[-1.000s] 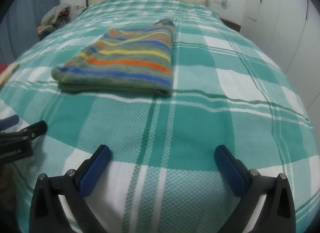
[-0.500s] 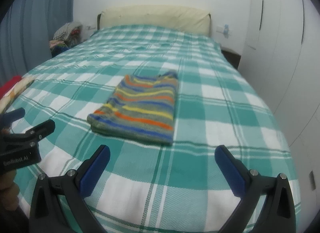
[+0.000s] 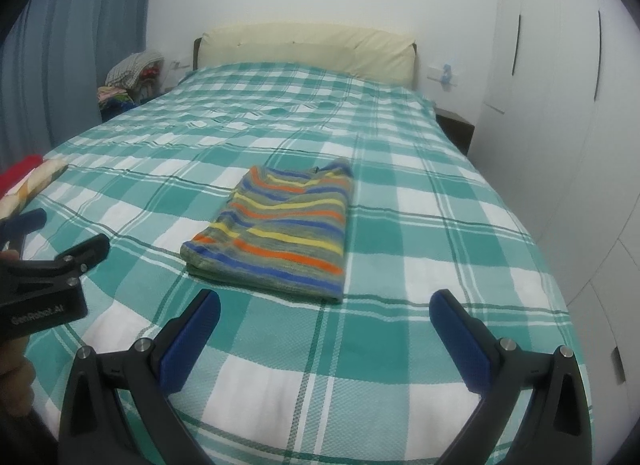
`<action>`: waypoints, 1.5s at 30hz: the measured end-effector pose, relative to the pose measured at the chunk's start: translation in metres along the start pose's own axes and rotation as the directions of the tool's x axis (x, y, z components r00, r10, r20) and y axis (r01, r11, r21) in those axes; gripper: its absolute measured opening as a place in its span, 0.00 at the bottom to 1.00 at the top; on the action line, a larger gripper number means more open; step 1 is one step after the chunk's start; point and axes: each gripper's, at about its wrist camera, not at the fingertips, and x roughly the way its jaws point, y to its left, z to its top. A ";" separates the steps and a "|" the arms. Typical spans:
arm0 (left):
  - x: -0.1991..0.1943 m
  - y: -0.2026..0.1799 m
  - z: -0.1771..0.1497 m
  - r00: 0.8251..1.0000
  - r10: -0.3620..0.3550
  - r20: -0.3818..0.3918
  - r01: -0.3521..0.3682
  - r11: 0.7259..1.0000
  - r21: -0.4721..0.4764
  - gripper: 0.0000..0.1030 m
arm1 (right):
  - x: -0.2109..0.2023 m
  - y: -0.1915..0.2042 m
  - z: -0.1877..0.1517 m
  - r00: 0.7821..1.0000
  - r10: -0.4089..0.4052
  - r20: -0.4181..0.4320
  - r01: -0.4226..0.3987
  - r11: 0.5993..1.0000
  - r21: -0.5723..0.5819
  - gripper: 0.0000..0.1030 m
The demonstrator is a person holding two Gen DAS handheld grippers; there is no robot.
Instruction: Fold small clothes
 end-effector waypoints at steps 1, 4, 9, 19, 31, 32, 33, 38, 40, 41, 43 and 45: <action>0.000 0.000 0.000 1.000 0.001 0.000 -0.001 1.000 0.002 1.00 | -0.001 0.001 0.000 1.000 0.001 0.000 -0.001 1.000 -0.001 1.00; 0.000 0.000 0.000 1.000 -0.003 -0.001 0.003 1.000 -0.001 1.00 | -0.003 0.003 -0.001 1.000 0.005 0.002 -0.005 1.000 -0.011 1.00; 0.001 0.000 0.000 1.000 -0.005 -0.004 0.005 1.000 0.000 1.00 | -0.005 0.004 0.000 1.000 0.001 0.002 -0.001 1.000 -0.011 1.00; 0.000 -0.002 0.000 1.000 -0.011 -0.012 0.011 1.000 0.007 1.00 | -0.006 0.004 0.001 1.000 0.005 -0.015 -0.005 1.000 -0.003 1.00; -0.001 -0.003 -0.001 1.000 -0.009 -0.010 0.010 1.000 0.010 1.00 | -0.006 0.003 -0.001 1.000 0.015 -0.015 -0.015 1.000 -0.002 1.00; -0.001 -0.003 -0.001 1.000 -0.007 -0.007 0.007 1.000 0.010 1.00 | -0.005 0.003 -0.001 1.000 0.013 -0.015 -0.013 1.000 -0.003 1.00; -0.001 -0.003 -0.001 1.000 -0.005 -0.006 0.005 1.000 0.010 1.00 | -0.005 0.003 -0.001 1.000 0.010 -0.016 -0.010 1.000 -0.001 1.00; -0.002 -0.002 -0.002 1.000 0.008 0.001 -0.008 1.000 0.010 1.00 | -0.002 0.001 -0.001 1.000 0.005 -0.021 -0.005 1.000 0.017 1.00; -0.002 -0.003 -0.002 1.000 0.004 -0.002 -0.004 1.000 0.009 1.00 | -0.002 0.001 -0.001 1.000 0.007 -0.020 -0.007 1.000 0.017 1.00; -0.002 -0.003 -0.002 1.000 0.004 -0.004 -0.003 1.000 0.011 1.00 | -0.002 0.000 0.000 1.000 0.007 -0.019 -0.007 1.000 0.015 1.00; -0.001 -0.005 -0.002 1.000 0.002 -0.008 -0.002 1.000 0.018 1.00 | -0.001 0.000 0.000 1.000 0.008 -0.017 -0.007 1.000 0.014 1.00; 0.000 -0.005 -0.002 1.000 -0.007 -0.018 0.007 1.000 0.018 1.00 | -0.001 -0.001 0.000 1.000 0.006 -0.017 -0.005 1.000 0.013 1.00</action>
